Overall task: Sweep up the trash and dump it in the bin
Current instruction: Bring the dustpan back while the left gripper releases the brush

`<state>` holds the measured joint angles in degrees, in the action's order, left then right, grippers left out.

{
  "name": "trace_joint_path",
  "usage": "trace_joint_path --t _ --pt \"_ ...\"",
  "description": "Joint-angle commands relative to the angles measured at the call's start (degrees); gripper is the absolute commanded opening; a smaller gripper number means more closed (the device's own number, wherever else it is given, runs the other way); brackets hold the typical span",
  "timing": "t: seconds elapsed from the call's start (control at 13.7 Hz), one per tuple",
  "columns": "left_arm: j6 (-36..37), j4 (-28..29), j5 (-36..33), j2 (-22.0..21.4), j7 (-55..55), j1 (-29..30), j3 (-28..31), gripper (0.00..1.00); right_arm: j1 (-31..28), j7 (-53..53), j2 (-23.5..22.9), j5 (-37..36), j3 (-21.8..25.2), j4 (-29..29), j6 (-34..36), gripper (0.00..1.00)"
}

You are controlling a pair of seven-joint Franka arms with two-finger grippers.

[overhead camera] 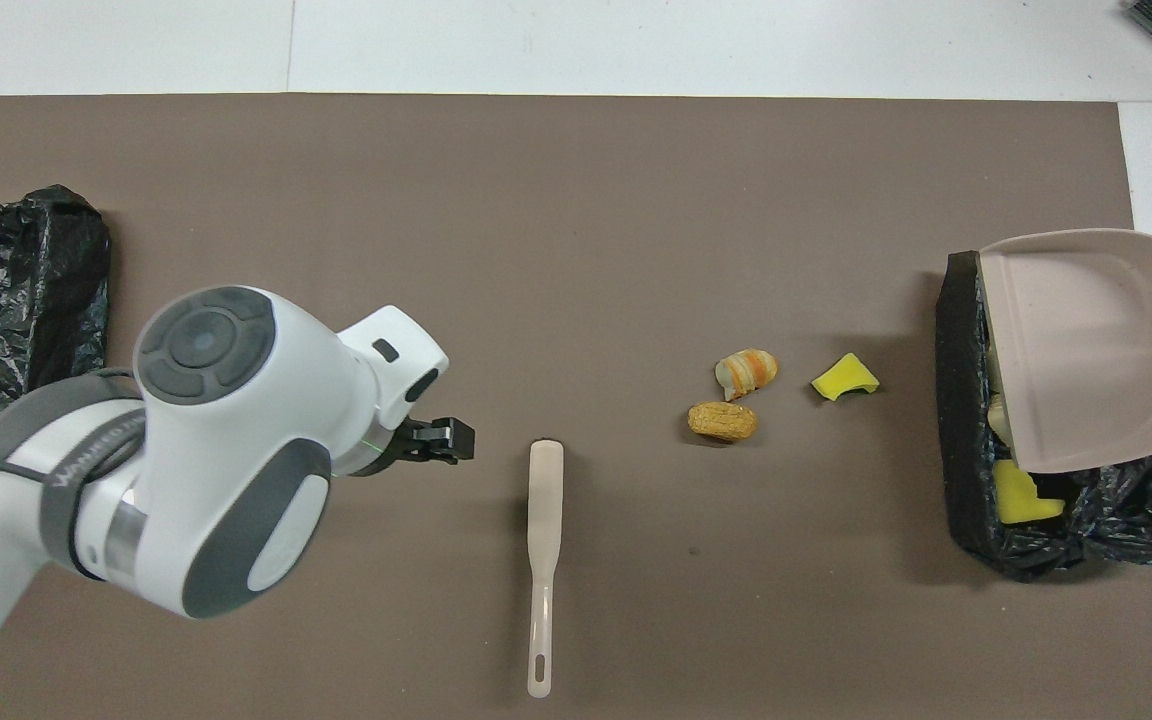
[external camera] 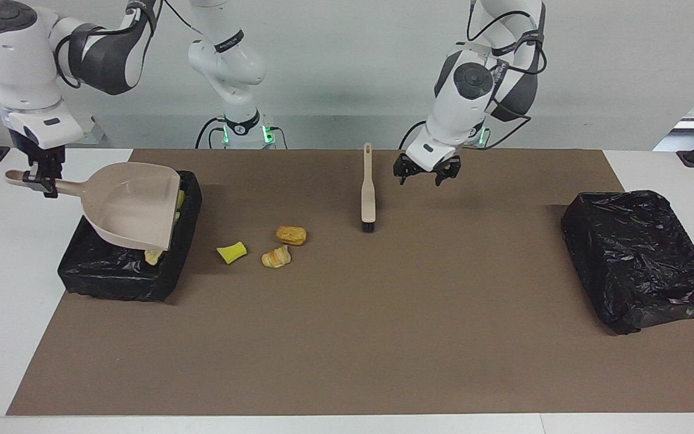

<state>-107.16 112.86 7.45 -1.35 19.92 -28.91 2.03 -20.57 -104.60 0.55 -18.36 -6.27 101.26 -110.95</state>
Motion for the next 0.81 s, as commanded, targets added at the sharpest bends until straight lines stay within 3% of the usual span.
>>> trace_joint_path --t 0.0,0.29,0.59,0.73 --pt "1.08 -3.51 -3.57 0.56 -7.41 6.21 -0.63 1.0 2.54 6.4 0.24 1.22 -0.32 -0.28 2.06 0.0" --pt "4.23 -8.95 -6.12 0.82 -20.51 15.88 -0.71 1.0 9.03 23.16 0.85 2.26 -0.32 1.04 3.37 0.0" --pt "16.08 -19.06 -10.52 1.17 -22.2 22.13 -1.33 1.0 15.45 39.87 0.5 5.17 -0.32 2.71 4.43 0.0" --pt "18.47 -22.4 -10.7 0.91 -26.14 24.86 -1.06 1.0 18.7 49.35 -0.37 7.45 -0.32 3.41 4.43 0.0"
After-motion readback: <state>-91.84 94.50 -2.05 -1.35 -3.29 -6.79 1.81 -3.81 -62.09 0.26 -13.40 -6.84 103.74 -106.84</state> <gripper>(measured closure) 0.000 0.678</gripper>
